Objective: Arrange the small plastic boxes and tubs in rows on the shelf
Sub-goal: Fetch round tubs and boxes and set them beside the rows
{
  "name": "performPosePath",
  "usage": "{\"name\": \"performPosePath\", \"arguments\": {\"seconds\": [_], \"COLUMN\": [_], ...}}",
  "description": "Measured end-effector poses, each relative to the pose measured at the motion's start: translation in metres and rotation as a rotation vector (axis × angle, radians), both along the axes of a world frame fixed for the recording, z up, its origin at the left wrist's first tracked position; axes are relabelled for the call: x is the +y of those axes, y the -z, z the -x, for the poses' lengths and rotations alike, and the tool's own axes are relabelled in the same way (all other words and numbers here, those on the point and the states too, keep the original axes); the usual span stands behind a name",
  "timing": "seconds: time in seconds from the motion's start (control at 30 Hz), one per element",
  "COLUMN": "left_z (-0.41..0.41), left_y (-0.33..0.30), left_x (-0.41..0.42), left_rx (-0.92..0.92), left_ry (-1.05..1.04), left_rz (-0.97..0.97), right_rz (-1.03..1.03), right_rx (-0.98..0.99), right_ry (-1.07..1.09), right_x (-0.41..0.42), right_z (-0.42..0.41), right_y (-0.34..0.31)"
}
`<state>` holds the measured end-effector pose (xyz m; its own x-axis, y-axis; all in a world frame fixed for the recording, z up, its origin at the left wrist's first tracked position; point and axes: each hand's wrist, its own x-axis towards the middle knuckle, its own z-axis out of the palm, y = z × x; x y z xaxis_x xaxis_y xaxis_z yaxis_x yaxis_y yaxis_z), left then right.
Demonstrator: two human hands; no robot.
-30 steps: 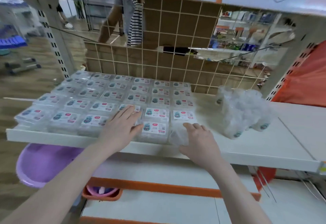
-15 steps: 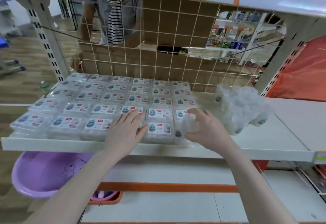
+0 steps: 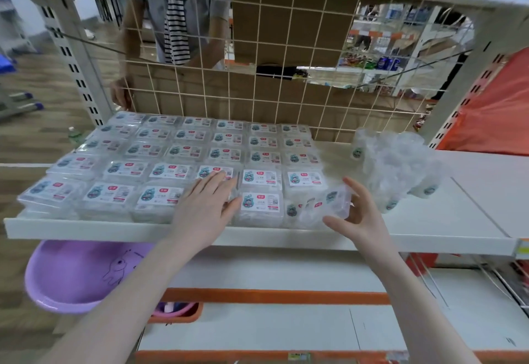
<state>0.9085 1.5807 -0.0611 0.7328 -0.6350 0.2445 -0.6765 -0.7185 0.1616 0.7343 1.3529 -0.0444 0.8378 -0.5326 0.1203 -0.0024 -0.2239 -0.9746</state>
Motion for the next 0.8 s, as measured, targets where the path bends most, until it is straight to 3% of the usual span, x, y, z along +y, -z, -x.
{"name": "performPosePath", "arguments": {"seconds": [0.27,0.37,0.57,0.7,0.8], "left_z": [0.000,0.000,0.001,0.001,0.000], "left_y": [0.000,0.000,0.000,0.000,0.001], "left_x": [-0.001,-0.001,0.000,0.000,0.000], "left_rx": [-0.006,-0.008,-0.010,-0.005,-0.002], "left_ry": [0.001,-0.001,-0.001,0.006,0.011], "left_rz": [-0.011,-0.015,-0.006,-0.008,-0.010], "right_rz": [0.129,0.301,0.856,0.995,1.023], "right_rx": [0.124,0.183,0.349,0.313,0.372], "right_ry": [0.037,0.107,0.316,0.360,0.238], "right_x": [-0.009,-0.004,0.029,0.042,0.038], "right_z": [0.011,0.013,0.017,0.013,0.014], "right_y": [0.008,0.007,0.021,0.024,0.022]}}
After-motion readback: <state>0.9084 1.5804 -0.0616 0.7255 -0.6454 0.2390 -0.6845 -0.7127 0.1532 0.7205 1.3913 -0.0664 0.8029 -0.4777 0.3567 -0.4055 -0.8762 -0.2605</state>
